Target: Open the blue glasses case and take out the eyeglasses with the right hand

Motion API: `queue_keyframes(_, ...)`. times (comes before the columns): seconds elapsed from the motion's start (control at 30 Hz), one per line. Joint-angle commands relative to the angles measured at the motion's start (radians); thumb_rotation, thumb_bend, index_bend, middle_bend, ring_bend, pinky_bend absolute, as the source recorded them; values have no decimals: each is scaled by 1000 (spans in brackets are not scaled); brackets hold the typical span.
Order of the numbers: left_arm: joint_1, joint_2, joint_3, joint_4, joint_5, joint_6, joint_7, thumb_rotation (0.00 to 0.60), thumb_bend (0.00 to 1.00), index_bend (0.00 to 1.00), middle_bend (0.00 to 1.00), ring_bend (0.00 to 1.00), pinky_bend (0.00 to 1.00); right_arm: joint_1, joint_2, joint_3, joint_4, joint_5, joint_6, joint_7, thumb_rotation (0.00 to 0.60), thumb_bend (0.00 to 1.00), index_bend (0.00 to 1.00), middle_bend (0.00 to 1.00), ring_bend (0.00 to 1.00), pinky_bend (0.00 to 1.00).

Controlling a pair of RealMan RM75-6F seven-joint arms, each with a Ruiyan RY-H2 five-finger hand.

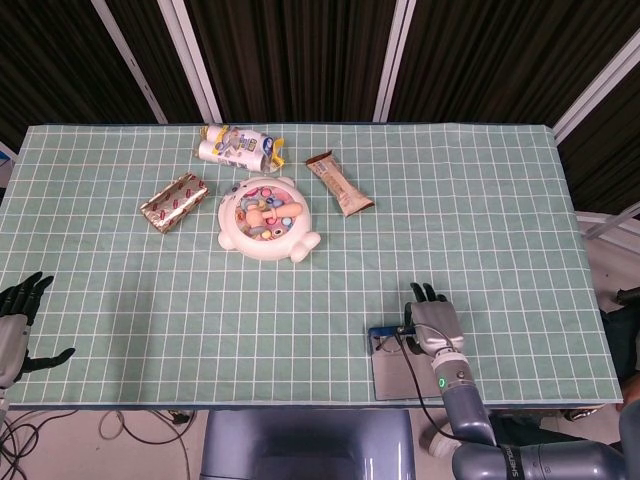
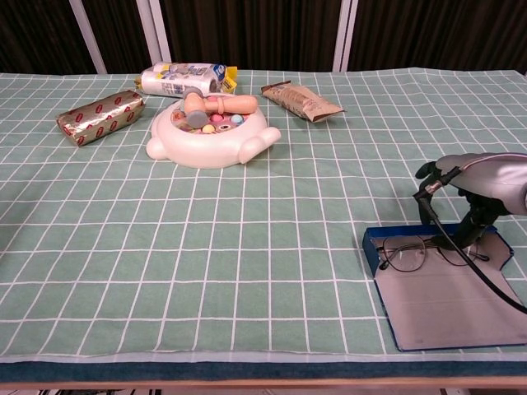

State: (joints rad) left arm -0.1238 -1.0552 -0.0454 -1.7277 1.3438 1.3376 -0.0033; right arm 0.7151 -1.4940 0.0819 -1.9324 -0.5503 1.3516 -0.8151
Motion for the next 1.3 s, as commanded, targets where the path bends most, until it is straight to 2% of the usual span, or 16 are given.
queue_keyframes(0.03, 0, 0, 0, 0, 0, 0, 0, 600, 63, 0, 0, 0, 0, 0, 0, 2, 1, 3, -3, -2, 600, 446, 499, 94, 0, 201)
queue_keyframes(0.63, 0, 0, 0, -1, 0, -1, 0, 600, 63, 0, 0, 0, 0, -5, 3, 17, 8, 12, -16, -4, 600, 460, 548, 111, 0, 201)
queue_keyframes(0.87, 0, 0, 1, -2, 0, -1, 0, 600, 63, 0, 0, 0, 0, -8, 1, 32, 30, -17, -16, 19, 600, 465, 573, 131, 0, 201)
queue_keyframes(1.3, -1, 0, -1, -1, -5, -4, -3, 600, 63, 0, 0, 0, 0, -25, -49, 80, 164, -128, -23, 140, 600, 466, 576, 147, 0, 201)
